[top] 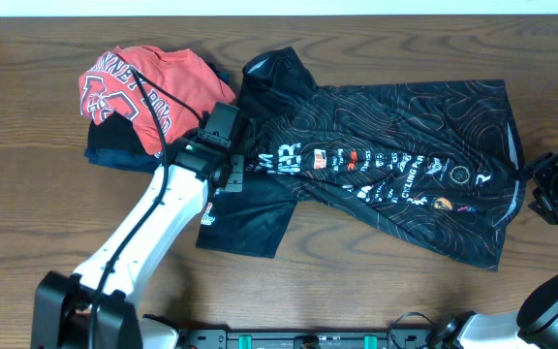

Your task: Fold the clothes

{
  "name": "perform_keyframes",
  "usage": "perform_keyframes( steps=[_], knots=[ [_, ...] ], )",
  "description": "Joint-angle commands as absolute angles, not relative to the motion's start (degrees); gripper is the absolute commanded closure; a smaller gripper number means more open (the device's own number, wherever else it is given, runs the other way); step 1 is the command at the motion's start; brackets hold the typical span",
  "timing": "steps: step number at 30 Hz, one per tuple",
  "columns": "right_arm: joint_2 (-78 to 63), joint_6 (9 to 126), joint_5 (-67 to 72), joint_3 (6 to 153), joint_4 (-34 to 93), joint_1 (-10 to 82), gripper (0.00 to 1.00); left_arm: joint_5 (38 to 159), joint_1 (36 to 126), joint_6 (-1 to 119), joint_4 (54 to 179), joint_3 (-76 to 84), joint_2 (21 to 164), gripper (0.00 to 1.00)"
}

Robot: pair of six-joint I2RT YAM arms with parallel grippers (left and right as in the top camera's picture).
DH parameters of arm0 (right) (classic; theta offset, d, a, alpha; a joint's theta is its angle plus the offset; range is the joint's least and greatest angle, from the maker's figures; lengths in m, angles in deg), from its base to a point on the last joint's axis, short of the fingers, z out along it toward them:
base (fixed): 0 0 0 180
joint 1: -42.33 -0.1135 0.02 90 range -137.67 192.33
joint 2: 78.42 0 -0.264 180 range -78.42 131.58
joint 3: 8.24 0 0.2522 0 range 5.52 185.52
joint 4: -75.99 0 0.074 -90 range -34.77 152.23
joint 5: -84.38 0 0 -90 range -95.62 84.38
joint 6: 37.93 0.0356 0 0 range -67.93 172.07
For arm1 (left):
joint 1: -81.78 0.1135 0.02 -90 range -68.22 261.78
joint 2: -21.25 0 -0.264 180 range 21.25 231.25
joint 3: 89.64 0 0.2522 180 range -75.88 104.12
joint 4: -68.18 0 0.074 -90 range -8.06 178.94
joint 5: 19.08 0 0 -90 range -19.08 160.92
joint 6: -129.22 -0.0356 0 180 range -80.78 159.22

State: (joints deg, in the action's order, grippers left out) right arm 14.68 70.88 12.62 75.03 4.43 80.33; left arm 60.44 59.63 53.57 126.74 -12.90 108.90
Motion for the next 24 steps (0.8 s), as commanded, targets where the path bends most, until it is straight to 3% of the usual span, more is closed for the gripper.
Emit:
perform_keyframes(
  steps=[1,11,17,24],
  knots=[
    [14.5,70.0,12.6,75.0,4.4,79.8,0.33,58.8,60.0,52.4,128.7,-13.4,111.0,0.67],
    [14.5,70.0,12.1,74.9,4.8,79.8,0.32,84.7,55.6,50.2,135.4,-14.5,110.0,0.64],
    [14.5,70.0,12.2,73.7,5.7,79.8,0.32,84.6,46.7,50.2,131.2,-19.9,111.1,0.58],
    [14.5,70.0,12.2,73.3,5.7,79.8,0.33,83.7,44.0,50.4,127.2,-23.1,113.2,0.54]
  ],
)
